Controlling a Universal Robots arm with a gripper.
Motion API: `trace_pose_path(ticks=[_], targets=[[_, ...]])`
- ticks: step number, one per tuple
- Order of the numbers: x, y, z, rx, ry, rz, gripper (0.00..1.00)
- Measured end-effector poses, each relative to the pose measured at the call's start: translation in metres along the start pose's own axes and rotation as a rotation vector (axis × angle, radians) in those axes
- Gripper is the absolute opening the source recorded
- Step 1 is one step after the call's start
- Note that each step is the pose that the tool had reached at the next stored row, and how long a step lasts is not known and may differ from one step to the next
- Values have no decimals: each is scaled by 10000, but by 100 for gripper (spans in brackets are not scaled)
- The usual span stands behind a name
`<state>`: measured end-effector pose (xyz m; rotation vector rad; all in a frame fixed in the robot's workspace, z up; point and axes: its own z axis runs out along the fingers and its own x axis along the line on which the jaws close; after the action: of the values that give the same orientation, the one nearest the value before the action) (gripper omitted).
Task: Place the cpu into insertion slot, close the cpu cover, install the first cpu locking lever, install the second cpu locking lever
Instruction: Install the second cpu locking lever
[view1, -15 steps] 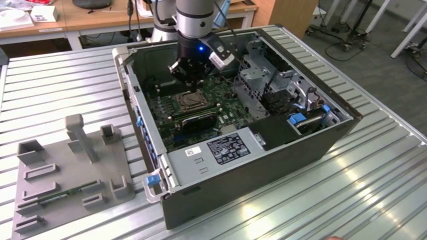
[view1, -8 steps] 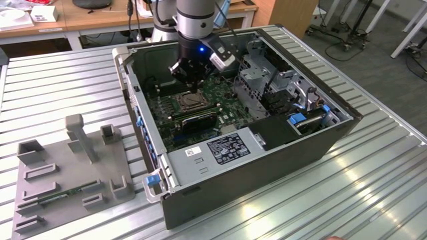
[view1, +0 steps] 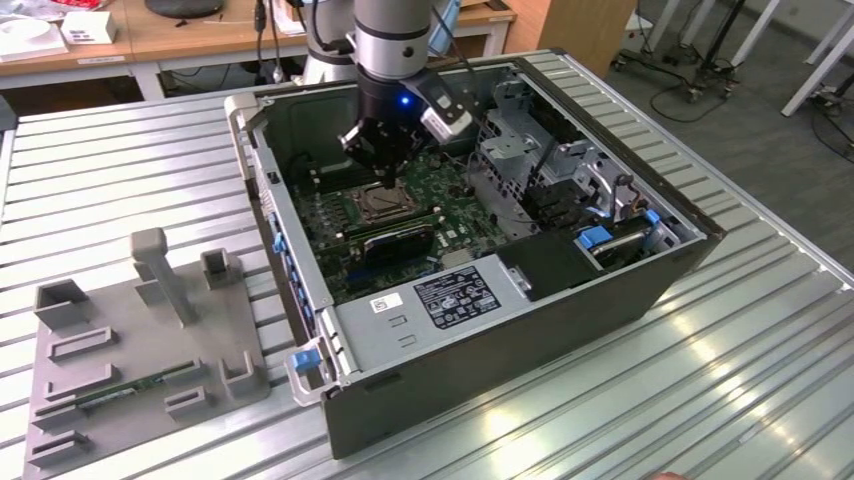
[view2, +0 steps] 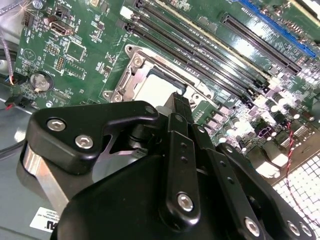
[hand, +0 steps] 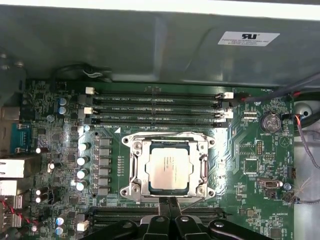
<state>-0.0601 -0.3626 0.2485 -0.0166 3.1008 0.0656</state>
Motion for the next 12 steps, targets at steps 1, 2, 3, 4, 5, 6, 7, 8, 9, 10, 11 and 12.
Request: trace_pose_path(ticks=[1,2,3,4,5,6,7,8,9,10,11,12], targets=[[0,-4,0,1,0,0,11],[0,-7,-1,1,1,0,11],[0,-11,-1,1,1,0,11],[0,-14,-1,0,0,0,11],[0,-17,-1,0,0,0,11],[0,-20,-1,1,1,0,11],[0,-23,-1,1,1,0,11],[0,-26,-1,1,0,0,11],[0,-29,-2,1,1,0,11],[0,-32,-2,1,0,-1,11],[0,-35,-2,1,1,0,11],[0,-37,-2,0,0,0,11]])
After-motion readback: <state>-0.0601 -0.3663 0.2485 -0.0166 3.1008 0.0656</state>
